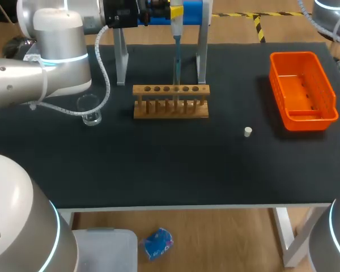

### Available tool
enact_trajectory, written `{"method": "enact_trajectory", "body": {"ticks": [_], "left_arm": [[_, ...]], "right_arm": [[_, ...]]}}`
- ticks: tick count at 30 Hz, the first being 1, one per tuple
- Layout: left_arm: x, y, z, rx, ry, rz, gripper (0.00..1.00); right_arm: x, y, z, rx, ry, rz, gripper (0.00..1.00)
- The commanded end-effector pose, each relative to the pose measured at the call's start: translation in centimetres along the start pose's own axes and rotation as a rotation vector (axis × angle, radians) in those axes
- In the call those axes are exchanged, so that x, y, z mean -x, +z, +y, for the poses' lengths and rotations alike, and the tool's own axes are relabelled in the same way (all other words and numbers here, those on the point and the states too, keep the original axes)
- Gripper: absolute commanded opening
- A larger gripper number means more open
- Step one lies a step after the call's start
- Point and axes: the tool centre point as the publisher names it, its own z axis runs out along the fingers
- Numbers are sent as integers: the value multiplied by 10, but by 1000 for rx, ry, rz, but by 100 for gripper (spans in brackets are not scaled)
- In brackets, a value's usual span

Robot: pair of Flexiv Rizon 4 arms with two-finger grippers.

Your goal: Invert the test tube, pick up the pipette, mount the tip to pipette, aspirate from beaker and dispense into the tube, eject the tip, return the pipette, and cap with the stopper.

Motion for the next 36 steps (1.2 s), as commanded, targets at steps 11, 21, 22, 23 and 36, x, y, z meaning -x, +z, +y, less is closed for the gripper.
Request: {"method": "enact_trajectory", "body": {"ticks": [11,21,22,23,36], "left_arm": [[-1,0,0,-2,1,-4,0],[-1,0,0,-2,1,-4,0],[-1,0,0,-2,1,-4,0],[-1,0,0,-2,1,-4,0],[-1,0,0,-2,1,-4,0]], "right_arm": [[9,14,6,165,102,50,0],[16,32,24,225,160,100,0],[17,33,24,224,162,100,0],[18,34,25,222,166,101,0],[34,45,13,207,190,97,0]]}}
